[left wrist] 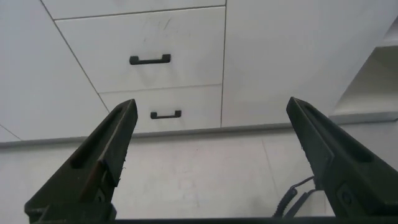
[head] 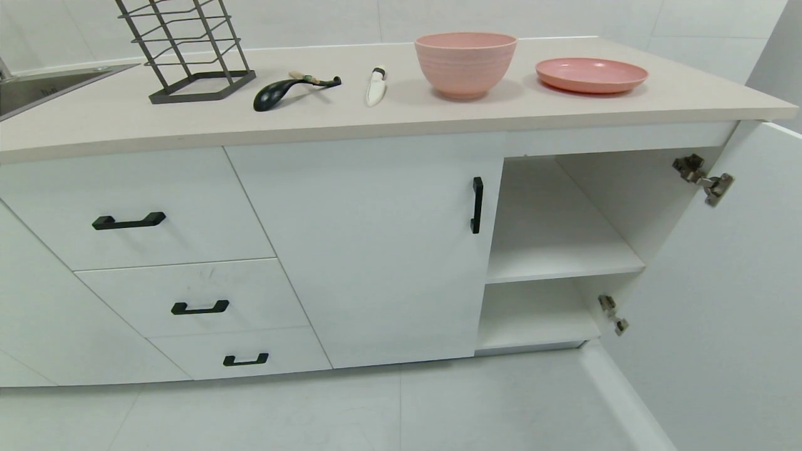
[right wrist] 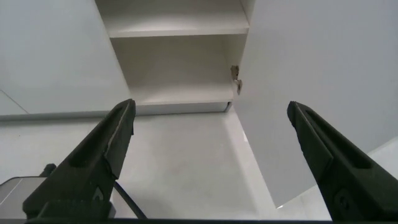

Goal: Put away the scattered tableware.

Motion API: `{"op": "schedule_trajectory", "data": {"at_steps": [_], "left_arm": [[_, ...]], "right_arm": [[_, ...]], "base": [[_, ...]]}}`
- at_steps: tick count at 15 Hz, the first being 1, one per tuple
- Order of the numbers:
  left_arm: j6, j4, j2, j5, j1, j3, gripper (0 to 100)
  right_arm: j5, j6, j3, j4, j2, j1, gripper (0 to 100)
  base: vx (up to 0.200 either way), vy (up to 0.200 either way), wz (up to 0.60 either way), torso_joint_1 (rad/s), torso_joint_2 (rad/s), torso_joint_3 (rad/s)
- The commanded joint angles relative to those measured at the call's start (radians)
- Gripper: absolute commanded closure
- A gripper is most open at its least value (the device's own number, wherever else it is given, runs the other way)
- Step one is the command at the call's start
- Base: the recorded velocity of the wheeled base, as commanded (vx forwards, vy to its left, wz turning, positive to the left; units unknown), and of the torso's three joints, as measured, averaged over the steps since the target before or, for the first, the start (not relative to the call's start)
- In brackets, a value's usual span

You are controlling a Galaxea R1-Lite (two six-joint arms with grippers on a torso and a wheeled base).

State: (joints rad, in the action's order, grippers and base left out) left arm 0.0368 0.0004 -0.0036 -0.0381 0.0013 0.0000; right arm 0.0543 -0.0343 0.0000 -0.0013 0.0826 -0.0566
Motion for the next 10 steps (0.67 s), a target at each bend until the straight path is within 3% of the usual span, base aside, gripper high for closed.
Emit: {"op": "schedule_trajectory", "data": {"at_steps": [1,3,10], "left_arm": [[-0.032,-0.002,0.004,-0.002,0.0,0.0,0],[-0.075,-0.003,0.004,-0.002,0.0,0.0,0],[-0.08,-0.003,0.004,-0.006,0.0,0.0,0]], "right_arm": [[0.001,-0.001,0.0,0.001,0.003,0.0,0],[-0.001,0.001,0.0,0.001,0.003,0.0,0],[0.001,0.001,0.0,0.001,0.003,0.0,0]], "base": [[0.0,0.0,-0.6,0.002,0.0,0.002],[0.0,0.0,-0.6,0.002,0.0,0.002],[0.0,0.0,0.0,0.0,0.0,0.0]]}}
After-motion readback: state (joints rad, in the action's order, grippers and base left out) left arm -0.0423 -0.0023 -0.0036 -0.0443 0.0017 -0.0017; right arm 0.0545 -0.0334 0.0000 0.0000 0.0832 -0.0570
